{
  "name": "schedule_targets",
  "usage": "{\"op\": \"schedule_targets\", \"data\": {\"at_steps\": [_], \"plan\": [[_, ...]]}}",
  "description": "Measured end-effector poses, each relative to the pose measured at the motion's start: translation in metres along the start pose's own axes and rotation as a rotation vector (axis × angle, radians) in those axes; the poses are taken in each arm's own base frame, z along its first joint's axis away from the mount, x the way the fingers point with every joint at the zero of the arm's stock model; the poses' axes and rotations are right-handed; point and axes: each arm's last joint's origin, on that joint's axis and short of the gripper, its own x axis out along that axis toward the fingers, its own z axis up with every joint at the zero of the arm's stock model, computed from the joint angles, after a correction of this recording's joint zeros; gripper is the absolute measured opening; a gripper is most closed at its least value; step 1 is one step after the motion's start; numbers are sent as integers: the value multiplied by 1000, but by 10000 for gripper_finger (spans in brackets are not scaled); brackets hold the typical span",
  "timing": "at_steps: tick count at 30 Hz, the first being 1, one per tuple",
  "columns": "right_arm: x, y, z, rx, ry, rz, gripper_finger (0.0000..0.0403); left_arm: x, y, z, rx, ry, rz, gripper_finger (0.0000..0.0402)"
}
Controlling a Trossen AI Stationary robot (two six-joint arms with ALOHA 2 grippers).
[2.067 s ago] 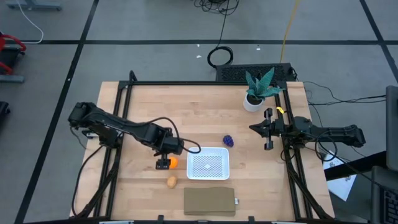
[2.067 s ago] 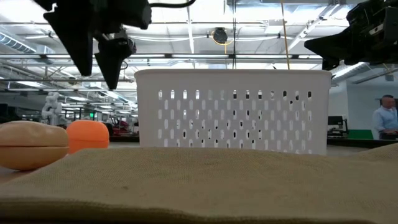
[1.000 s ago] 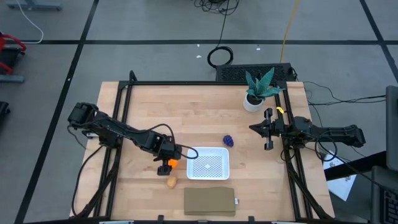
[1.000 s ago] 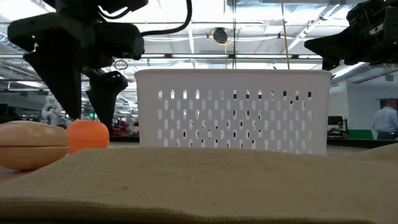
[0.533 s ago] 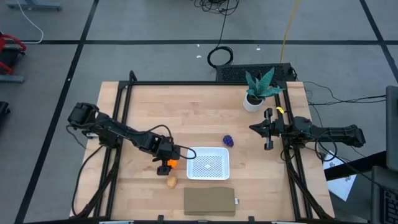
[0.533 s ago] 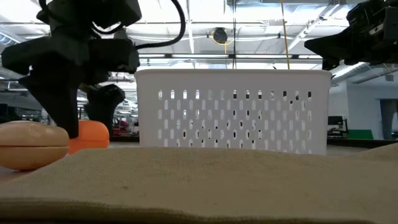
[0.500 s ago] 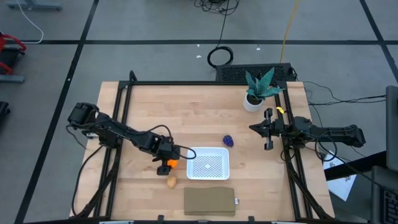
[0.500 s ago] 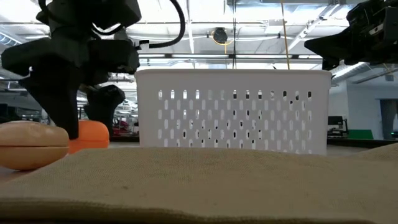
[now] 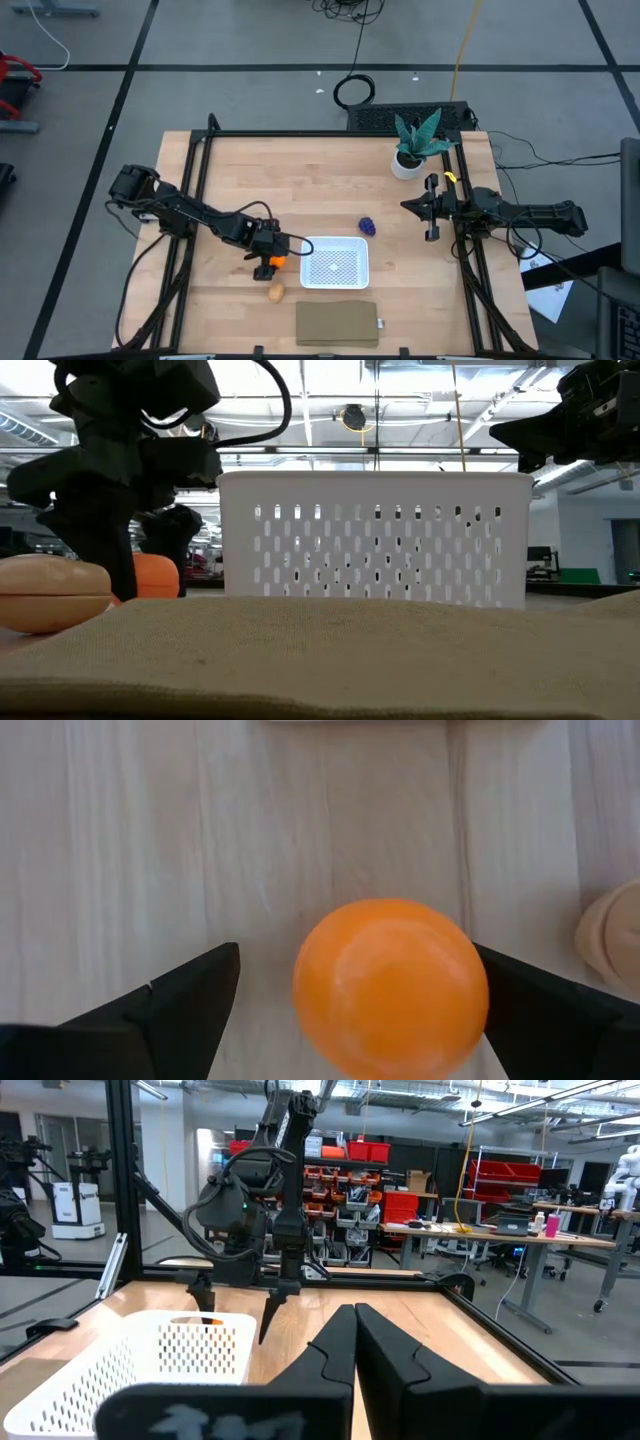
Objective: Pick and placing Produce into tupperware
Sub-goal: Put the orange into the basket
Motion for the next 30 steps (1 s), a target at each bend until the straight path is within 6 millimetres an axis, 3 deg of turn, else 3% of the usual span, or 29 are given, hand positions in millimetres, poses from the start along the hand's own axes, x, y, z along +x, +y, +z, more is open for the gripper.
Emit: {"op": "schedule_targets", "data": {"at_steps": [12, 24, 30], "plan": [[0, 0, 0, -1, 0, 0, 0, 0, 0, 0, 22, 0, 0, 372], [0, 0, 0, -2, 0, 0, 0, 0, 0, 0, 22, -1, -1, 253], [0, 0, 0, -3, 0, 0, 0, -1, 0, 1, 33, 4, 0, 233]]}}
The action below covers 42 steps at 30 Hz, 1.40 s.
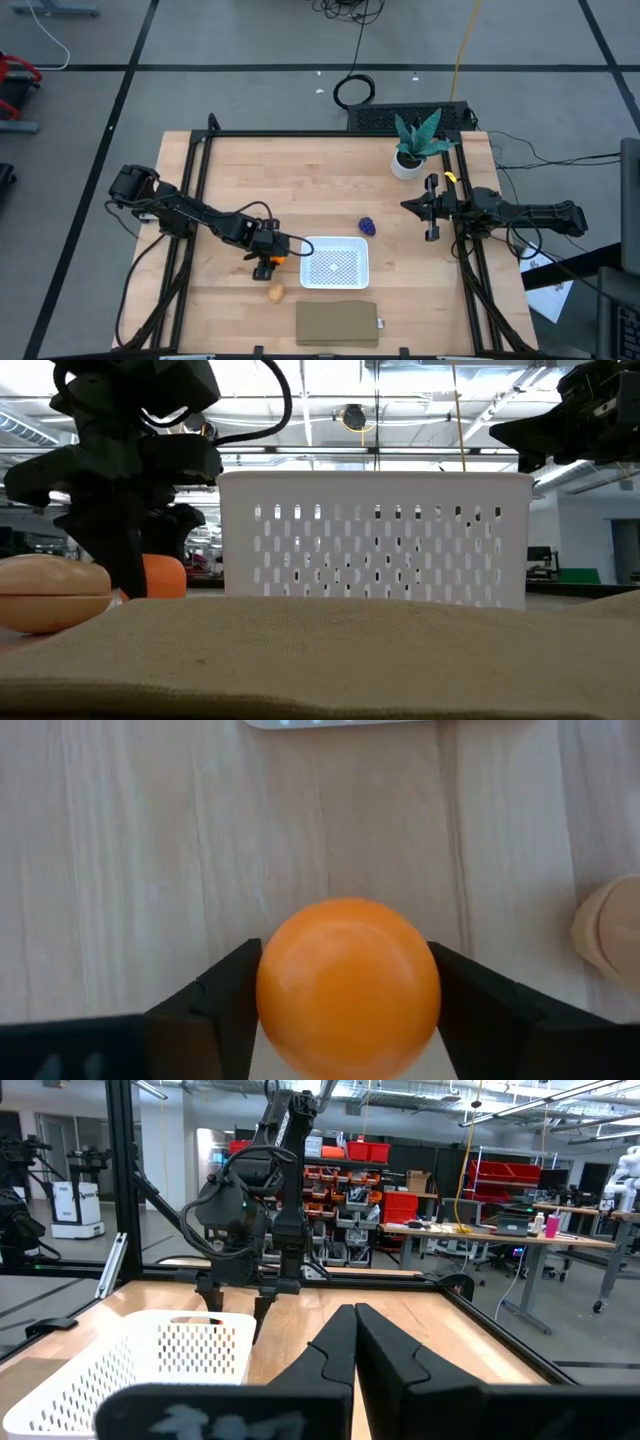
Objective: Pick and placing Produce into tupperware
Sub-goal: Put the orange into the basket
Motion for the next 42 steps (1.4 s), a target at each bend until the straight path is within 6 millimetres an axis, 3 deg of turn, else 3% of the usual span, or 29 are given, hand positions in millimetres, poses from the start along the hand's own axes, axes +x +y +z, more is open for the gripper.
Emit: {"op": "schedule_targets", "data": {"at_steps": [8, 18, 26, 31, 37, 42], "plan": [[0, 0, 0, 0, 0, 0, 0, -14, -2, 12, 17, 62, 10, 269], [0, 0, 0, 0, 0, 0, 0, -46, -7, 46, 92, 46, 6, 234], [0, 0, 0, 1, 0, 1, 0, -84, -15, 77, 161, -19, -4, 260], [0, 0, 0, 1, -1, 1, 0, -105, -14, 92, 154, -53, -4, 250], [0, 0, 0, 2, 0, 0, 0, -116, -7, 97, 108, -43, 8, 241], [0, 0, 0, 2, -1, 0, 0, -116, -2, 95, 53, -23, 15, 260]]}}
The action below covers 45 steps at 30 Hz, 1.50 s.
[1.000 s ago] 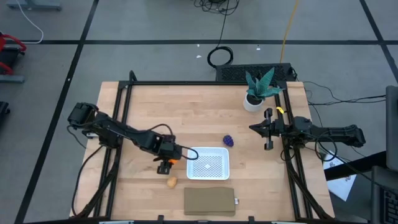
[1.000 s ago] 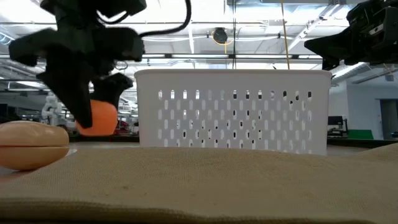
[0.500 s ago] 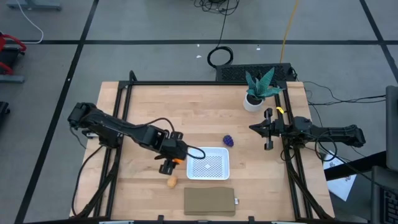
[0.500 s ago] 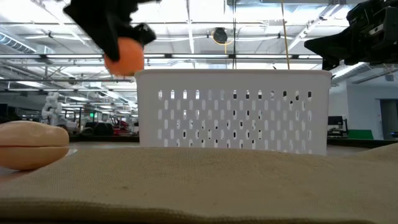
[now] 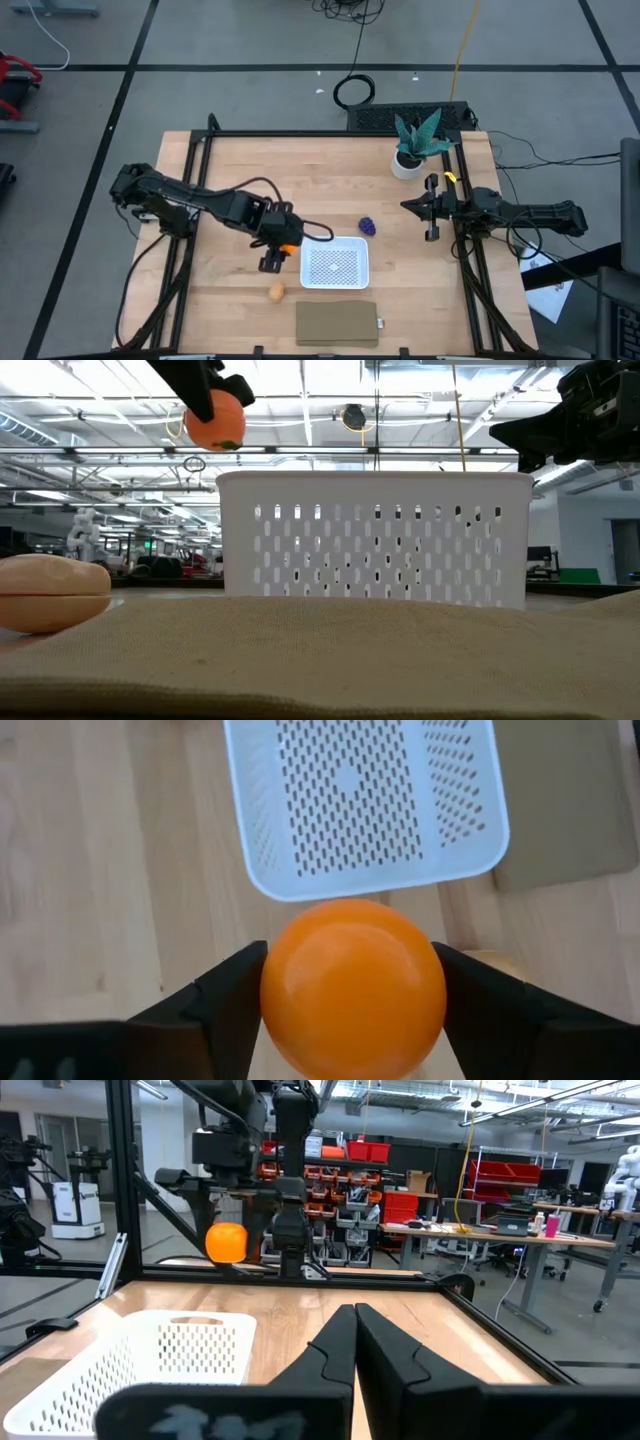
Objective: Pick and placing Produce into tupperware
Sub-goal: Put the orange into the basket
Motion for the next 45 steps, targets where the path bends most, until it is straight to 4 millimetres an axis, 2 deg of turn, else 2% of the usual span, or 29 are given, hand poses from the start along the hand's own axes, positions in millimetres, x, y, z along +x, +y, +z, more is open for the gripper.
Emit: {"op": "schedule_targets", "data": {"at_steps": [4, 12, 18, 29, 38, 45], "plan": [[0, 0, 0, 0, 0, 0, 0, 0, 3, 1, -56, -8, 3, 265], [0, 0, 0, 1, 0, 0, 0, 0, 3, 4, -92, -38, 0, 245], [0, 0, 0, 1, 0, 0, 0, -2, 2, 10, -58, -86, -31, 261], [0, 0, 0, 1, 1, 0, 0, 5, 15, 41, -27, -112, -38, 249], [0, 0, 0, 1, 0, 0, 0, 19, 20, 73, 39, -90, -54, 261], [0, 0, 0, 1, 1, 0, 0, 31, 21, 81, 67, -56, -56, 250]]}}
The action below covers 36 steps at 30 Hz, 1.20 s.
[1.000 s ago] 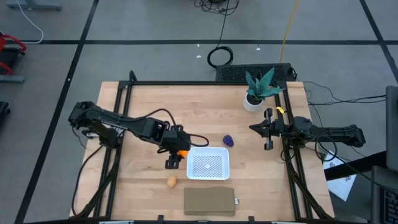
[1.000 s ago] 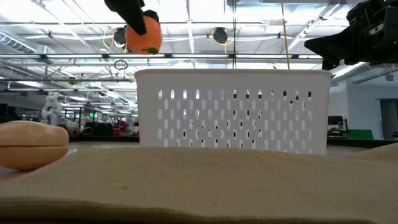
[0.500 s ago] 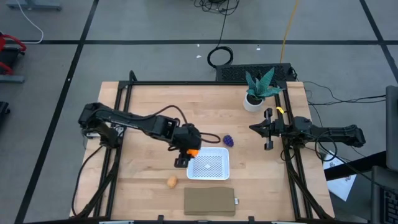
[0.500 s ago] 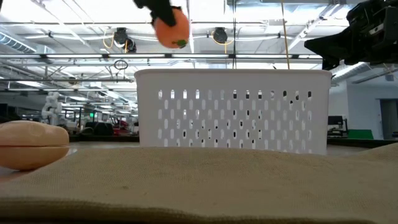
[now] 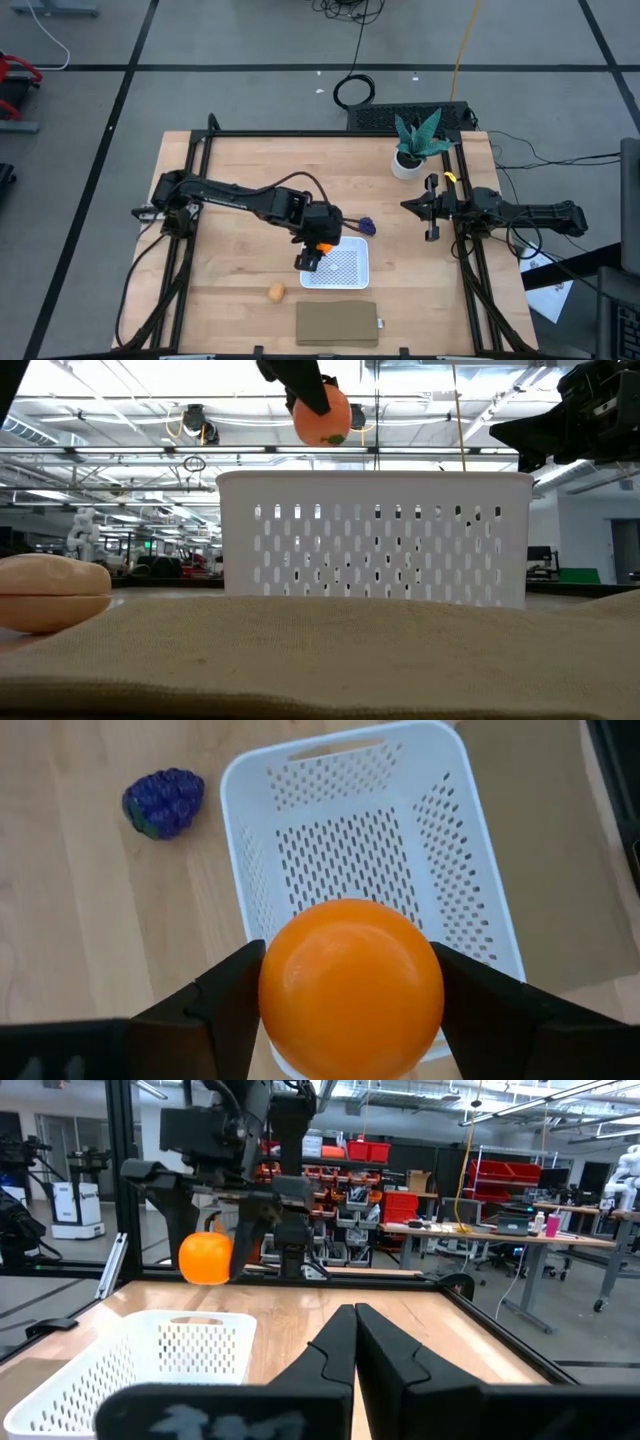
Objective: Pick and placing Produce into tupperware
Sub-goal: Put the orange into the basket
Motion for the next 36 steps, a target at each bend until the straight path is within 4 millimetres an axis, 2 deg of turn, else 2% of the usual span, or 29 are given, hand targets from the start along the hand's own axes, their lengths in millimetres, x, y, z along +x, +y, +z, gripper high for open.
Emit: {"op": "schedule_targets", "data": {"at_steps": [5, 13, 17, 22, 26, 31, 36], "plan": [[0, 0, 0, 0, 0, 0, 0, 3, -2, 0, 56, 10, -2, 257], [0, 0, 0, 0, 0, 0, 0, 16, -14, -2, 355, 37, -70, 259], [0, 0, 0, -1, 0, 0, 0, 27, -11, 1, 375, 26, -67, 259], [0, 0, 0, 0, 0, 0, 0, 56, -5, -2, 434, 85, -87, 258], [0, 0, -1, -1, 6, 0, 0, 71, -4, -5, 499, 120, -101, 244], [1, 0, -1, -3, 7, 0, 0, 77, -4, -6, 538, 128, -108, 234], [1, 0, -1, -3, 8, 0, 0, 77, -3, -2, 544, 88, -95, 251]]}}
